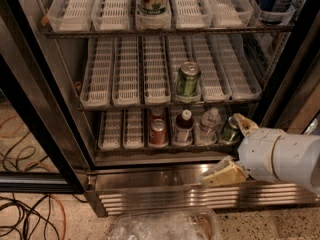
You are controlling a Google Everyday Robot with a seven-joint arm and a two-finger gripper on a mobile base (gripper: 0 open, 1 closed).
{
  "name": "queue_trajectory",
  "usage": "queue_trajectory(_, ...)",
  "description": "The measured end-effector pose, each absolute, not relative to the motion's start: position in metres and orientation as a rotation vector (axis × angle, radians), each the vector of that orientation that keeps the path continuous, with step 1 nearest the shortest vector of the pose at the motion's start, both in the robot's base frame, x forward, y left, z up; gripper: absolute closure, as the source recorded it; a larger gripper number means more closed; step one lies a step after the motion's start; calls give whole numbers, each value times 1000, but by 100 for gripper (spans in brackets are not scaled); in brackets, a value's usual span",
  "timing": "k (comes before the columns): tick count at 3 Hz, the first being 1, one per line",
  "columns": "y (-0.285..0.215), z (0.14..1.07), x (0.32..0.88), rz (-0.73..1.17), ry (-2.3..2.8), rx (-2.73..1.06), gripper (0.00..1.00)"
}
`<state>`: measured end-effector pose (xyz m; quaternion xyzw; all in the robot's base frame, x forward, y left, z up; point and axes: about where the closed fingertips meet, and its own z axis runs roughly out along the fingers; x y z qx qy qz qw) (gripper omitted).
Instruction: Pick coke can from bottom shelf of fridge
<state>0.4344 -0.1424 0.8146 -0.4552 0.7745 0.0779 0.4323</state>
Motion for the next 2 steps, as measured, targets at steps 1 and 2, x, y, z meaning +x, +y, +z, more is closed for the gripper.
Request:
queue_trajectory(1,-146,787,437,199,1887,-1095,0)
queue_trajectory(2,-146,761,440,216,1869,-1057,0)
